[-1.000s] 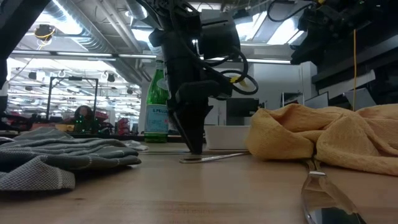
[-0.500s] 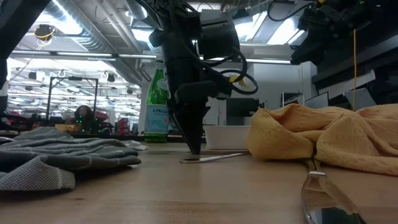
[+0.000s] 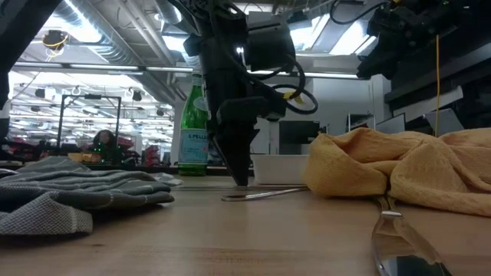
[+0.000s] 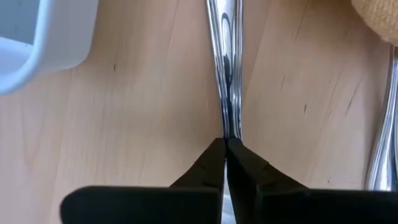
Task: Sort silverware
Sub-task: Put the silver knife into the cutlery tray
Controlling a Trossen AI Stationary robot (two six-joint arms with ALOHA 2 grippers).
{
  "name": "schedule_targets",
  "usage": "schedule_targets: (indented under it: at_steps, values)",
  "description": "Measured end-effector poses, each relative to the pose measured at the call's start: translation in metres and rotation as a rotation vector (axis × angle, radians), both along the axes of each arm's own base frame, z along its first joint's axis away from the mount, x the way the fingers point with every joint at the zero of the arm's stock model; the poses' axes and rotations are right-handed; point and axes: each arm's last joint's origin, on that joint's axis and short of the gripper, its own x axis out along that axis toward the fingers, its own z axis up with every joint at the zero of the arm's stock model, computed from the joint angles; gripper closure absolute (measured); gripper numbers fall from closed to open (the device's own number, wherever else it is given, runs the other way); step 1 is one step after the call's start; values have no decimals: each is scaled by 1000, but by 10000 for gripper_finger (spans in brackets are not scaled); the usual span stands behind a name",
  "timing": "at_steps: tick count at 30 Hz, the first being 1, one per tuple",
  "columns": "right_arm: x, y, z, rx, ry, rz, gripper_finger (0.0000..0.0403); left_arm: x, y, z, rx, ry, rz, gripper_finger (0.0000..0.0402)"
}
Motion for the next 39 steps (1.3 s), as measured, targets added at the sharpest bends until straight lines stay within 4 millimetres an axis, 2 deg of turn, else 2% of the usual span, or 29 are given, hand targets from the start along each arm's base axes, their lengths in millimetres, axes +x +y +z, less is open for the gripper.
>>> schedule_targets:
  at_steps: [9,12,17,21,25,31,39]
  values:
    - [1,-1,2,-15,-19,-4,288,0,10,15,-17,-11,98,364]
    - [1,-1,2,-16,-20,-5,288,2,13,22,-14,-29,92,339]
    - [1,-1,2,-15,-21,-4,288,2,14,22,-2,-19,45,295]
    - [2,0,1,-13,-48,51,288,2,13,21,11,-16,-10,280]
    - [2,4,-23,49,-138,164,288,1,11,19,17,-19,-41,280]
    - [-2,8,-63,105,-140,80,288,-5,10,10,15,21,-37,283]
    - [-3,8,-77,98,-139,64,288,-4,9,8,25,2,-76,284]
